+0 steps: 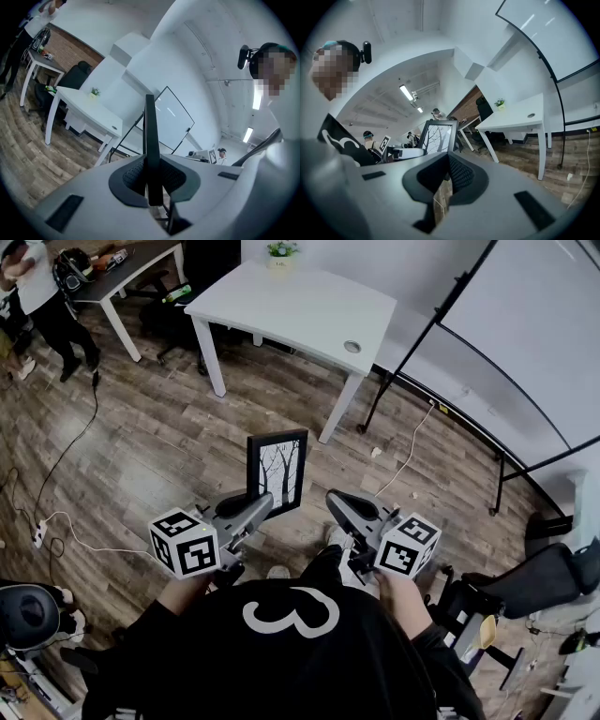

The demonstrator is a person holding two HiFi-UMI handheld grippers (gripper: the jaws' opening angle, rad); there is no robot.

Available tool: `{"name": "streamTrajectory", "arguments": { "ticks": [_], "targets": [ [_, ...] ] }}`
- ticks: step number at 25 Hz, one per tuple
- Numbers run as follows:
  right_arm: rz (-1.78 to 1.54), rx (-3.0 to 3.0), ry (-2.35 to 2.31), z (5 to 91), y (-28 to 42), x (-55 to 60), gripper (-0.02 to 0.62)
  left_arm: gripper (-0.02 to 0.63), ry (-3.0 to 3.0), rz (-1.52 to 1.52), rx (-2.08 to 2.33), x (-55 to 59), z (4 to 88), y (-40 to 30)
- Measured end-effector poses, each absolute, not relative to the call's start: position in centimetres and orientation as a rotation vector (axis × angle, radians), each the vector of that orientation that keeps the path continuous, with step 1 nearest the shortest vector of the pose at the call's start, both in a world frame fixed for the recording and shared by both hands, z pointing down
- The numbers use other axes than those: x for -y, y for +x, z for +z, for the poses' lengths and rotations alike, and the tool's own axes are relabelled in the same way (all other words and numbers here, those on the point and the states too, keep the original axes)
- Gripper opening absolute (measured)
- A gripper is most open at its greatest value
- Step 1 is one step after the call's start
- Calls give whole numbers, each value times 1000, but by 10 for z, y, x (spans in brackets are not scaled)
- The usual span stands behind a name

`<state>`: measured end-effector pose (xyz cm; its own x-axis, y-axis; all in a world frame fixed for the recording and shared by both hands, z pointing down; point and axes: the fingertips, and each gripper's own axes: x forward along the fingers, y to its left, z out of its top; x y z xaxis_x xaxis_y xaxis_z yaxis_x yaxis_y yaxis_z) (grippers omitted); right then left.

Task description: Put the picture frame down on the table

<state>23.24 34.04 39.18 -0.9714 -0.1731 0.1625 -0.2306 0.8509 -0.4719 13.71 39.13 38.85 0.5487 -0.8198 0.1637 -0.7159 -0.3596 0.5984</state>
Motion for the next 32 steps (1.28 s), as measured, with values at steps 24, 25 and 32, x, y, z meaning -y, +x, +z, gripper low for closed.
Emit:
{"name": "streamTrajectory", "arguments": {
  "ticks": [24,25,32],
  "targets": [
    [868,3019,228,332,232,-341,23,55,2211,-375,1165,-404,319,138],
    [879,3018,211,332,229,-337,23,55,2210,-376,1172,-401,318,135],
    [886,2985,88,339,199,-305,23,55,2139,-390,1209,-368,329,116]
  ]
}}
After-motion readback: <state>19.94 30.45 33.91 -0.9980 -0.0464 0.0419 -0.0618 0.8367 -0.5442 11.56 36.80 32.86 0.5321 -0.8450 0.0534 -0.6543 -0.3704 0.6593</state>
